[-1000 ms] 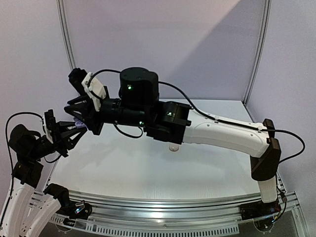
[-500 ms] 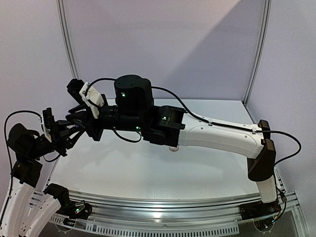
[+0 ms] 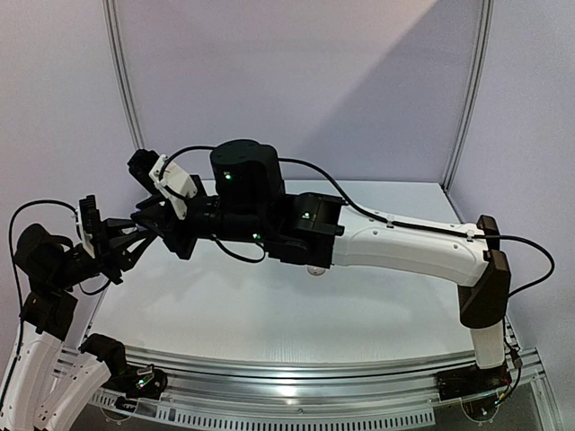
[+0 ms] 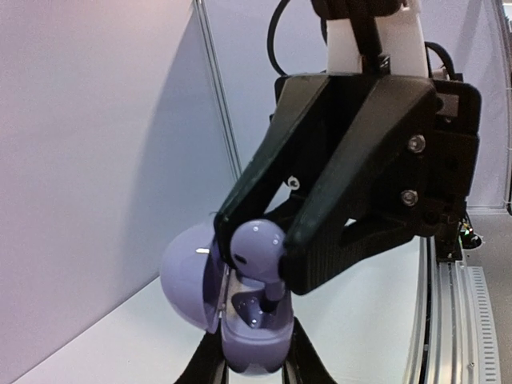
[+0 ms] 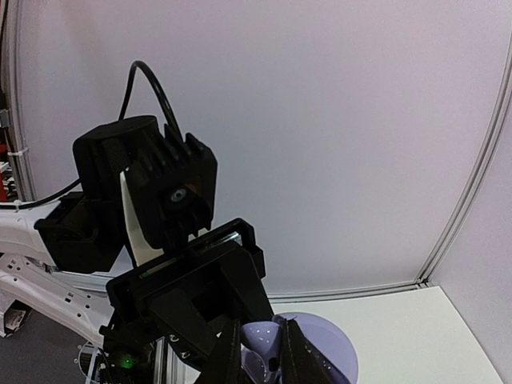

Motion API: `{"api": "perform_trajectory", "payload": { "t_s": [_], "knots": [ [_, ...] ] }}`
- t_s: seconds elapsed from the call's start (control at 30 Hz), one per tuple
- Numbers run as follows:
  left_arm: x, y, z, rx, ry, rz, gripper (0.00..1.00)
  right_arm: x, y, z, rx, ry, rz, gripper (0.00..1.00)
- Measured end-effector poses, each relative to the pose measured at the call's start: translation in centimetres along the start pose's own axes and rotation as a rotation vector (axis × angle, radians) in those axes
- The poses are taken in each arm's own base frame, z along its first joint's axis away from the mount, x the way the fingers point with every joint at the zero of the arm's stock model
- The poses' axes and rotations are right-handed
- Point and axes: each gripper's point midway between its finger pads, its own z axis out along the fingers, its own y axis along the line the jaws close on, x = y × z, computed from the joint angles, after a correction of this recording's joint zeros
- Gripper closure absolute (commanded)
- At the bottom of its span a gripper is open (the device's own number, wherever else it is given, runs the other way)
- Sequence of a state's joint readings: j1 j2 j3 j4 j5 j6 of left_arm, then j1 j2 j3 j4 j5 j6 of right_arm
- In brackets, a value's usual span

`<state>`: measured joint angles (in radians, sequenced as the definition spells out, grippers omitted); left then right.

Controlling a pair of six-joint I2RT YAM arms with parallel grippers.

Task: Insert the wireless bluetooth earbuds into the charging case
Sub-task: Insert the left earbud into the left side groove of the charging case, then close the charging case with the earbuds.

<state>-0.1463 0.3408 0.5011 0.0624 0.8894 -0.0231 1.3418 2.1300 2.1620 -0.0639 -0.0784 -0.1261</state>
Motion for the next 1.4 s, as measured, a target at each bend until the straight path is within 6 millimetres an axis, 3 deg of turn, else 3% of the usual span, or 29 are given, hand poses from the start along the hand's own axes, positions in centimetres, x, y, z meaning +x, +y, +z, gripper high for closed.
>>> {"api": "perform_trajectory", "payload": {
  "t_s": [0.2, 0.43, 0.73, 0.9, 1.0, 1.1, 1.27, 1.4],
  "knots": [
    [0.0, 0.0, 0.0, -0.001, 0.0, -0.001, 1.0, 0.3, 0.0, 0.0, 0.001, 0.009, -0.006, 0.98],
    [0.1, 0.0, 0.0, -0.002, 0.003, -0.004, 1.0, 0.5, -0.2, 0.0, 0.013, 0.017, -0.013, 0.78],
    [0.3, 0.1, 0.0, -0.004, 0.012, -0.024, 1.0, 0.8, -0.4, 0.0, 0.034, 0.034, -0.022, 0.77],
    [0.4, 0.1, 0.0, -0.006, 0.015, -0.039, 1.0, 0.9, -0.4, 0.0, 0.033, 0.039, -0.03, 0.68],
    [0.6, 0.3, 0.1, -0.012, 0.02, -0.047, 1.0, 0.2, -0.2, -0.1, 0.02, 0.031, -0.024, 0.62],
    [2.4, 1.4, 0.4, -0.054, 0.082, -0.023, 1.0, -2.4, 0.4, -0.6, -0.023, -0.026, -0.006, 0.56],
    [7.9, 4.7, -0.1, -0.171, 0.314, 0.233, 1.0, -6.2, 1.1, -2.1, -0.084, -0.109, 0.058, 0.54],
    [7.9, 4.5, -1.3, -0.153, 0.379, 0.637, 1.0, -6.4, -1.1, -2.6, 0.014, -0.082, 0.168, 0.54]
  ]
}}
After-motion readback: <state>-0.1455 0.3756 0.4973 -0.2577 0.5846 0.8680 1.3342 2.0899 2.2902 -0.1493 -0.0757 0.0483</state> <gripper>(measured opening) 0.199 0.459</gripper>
